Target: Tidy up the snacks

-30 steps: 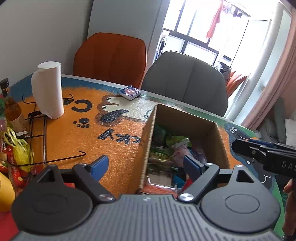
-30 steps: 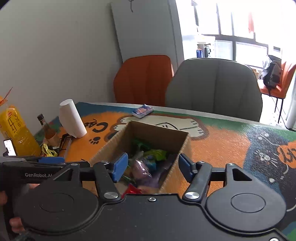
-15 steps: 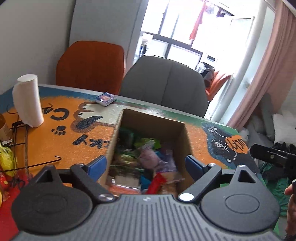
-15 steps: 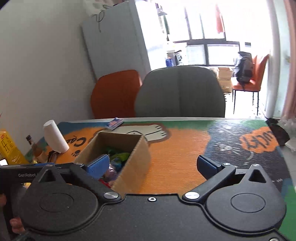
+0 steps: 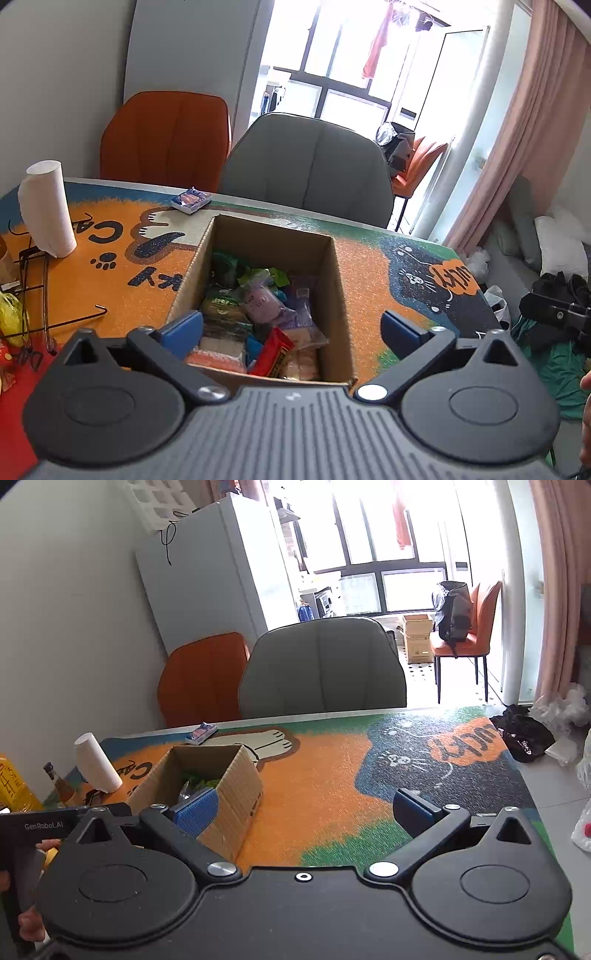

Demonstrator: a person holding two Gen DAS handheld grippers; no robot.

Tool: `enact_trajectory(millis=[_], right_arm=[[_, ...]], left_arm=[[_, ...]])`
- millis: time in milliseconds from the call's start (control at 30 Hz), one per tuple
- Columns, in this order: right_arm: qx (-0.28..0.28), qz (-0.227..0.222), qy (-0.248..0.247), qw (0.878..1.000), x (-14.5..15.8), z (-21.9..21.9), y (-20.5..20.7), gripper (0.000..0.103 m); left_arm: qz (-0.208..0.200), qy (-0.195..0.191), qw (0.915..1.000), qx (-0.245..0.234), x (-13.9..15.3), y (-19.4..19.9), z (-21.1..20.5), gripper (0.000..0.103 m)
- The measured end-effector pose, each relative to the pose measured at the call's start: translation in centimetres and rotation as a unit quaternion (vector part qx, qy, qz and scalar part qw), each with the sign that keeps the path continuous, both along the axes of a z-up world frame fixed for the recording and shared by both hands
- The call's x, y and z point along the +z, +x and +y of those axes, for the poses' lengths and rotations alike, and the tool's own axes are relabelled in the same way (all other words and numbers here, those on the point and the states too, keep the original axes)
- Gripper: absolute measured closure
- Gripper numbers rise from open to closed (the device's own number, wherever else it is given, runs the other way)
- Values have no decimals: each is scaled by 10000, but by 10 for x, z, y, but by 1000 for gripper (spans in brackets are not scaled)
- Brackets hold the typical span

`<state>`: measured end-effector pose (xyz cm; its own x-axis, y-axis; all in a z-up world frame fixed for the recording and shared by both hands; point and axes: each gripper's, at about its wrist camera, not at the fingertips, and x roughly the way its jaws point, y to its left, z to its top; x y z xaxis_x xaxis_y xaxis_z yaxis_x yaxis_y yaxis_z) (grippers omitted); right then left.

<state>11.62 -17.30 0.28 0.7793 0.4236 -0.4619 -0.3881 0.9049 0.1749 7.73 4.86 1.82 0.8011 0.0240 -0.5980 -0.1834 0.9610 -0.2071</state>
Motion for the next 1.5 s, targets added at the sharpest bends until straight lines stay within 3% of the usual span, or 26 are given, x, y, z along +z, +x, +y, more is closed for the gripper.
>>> enact_trajectory(millis=[833, 1500], right_arm=[[-120, -175, 12, 9998, -10, -33, -67, 0], [-82, -273, -29, 9996, -5, -28, -75, 0]], left_arm=[[-150, 454, 9987, -200, 2, -65, -32, 0], [-248, 474, 9985, -152, 11, -80, -29, 0]])
